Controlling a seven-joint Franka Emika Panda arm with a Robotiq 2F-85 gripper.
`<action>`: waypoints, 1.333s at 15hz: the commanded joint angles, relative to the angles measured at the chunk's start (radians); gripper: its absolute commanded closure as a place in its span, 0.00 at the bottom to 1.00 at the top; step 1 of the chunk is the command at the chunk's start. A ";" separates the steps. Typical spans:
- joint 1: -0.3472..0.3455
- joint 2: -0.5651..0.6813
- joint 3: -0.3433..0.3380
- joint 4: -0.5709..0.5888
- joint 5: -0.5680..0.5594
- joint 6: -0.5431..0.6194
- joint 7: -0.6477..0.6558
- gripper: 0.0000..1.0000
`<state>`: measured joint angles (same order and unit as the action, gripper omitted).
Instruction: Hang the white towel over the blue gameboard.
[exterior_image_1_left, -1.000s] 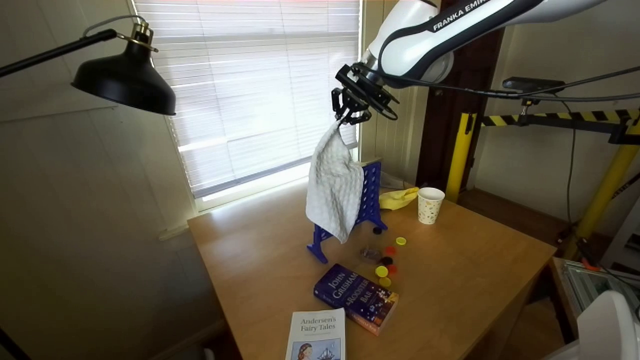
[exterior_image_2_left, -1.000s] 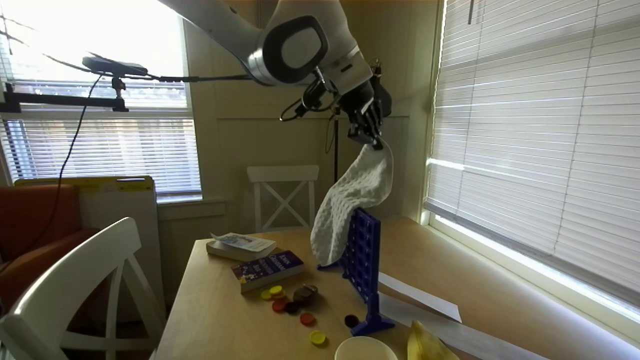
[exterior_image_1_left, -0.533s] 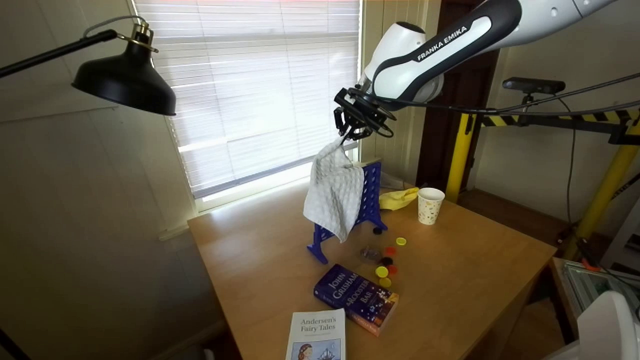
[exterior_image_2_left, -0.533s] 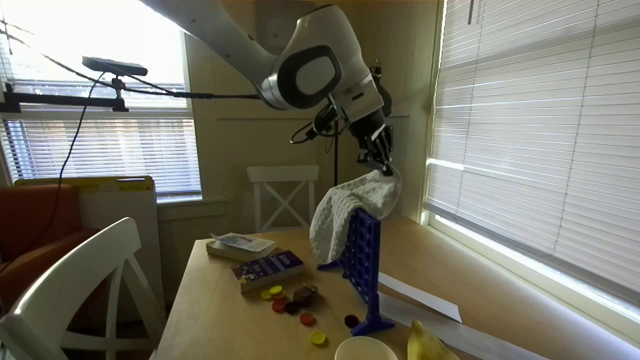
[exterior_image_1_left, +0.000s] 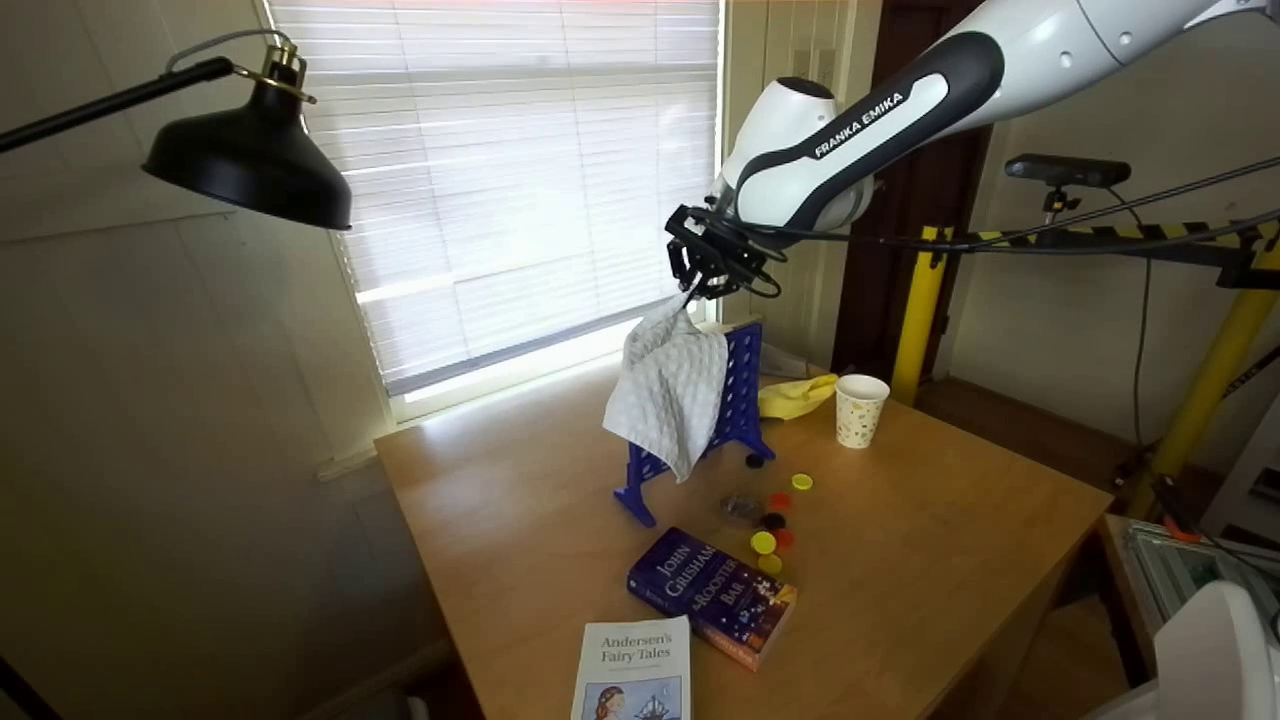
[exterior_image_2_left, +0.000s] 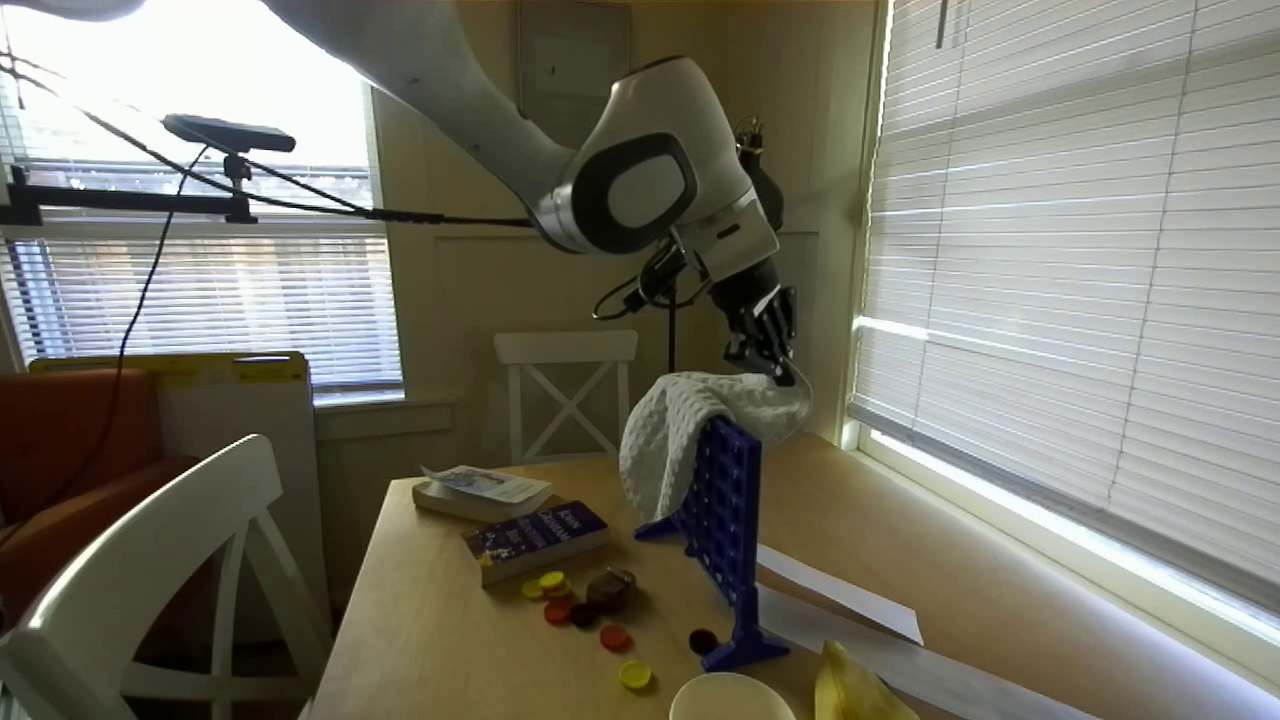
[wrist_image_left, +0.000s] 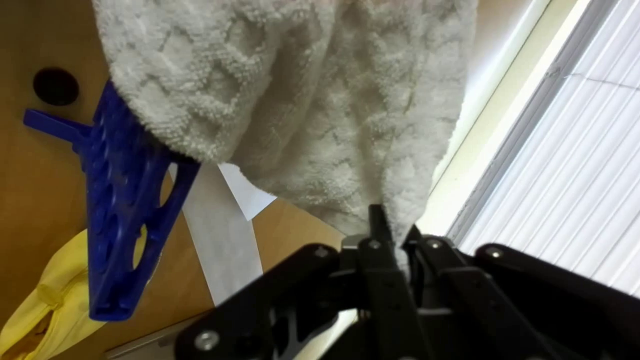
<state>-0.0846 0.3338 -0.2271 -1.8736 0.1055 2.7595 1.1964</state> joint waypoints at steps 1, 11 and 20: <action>0.018 0.027 -0.018 0.020 -0.016 0.002 0.012 0.99; -0.005 -0.272 0.088 -0.035 0.055 -0.231 -0.197 0.13; -0.036 -0.524 0.063 0.077 0.027 -1.009 -0.562 0.00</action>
<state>-0.0987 -0.1597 -0.1591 -1.8377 0.1144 1.9104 0.7746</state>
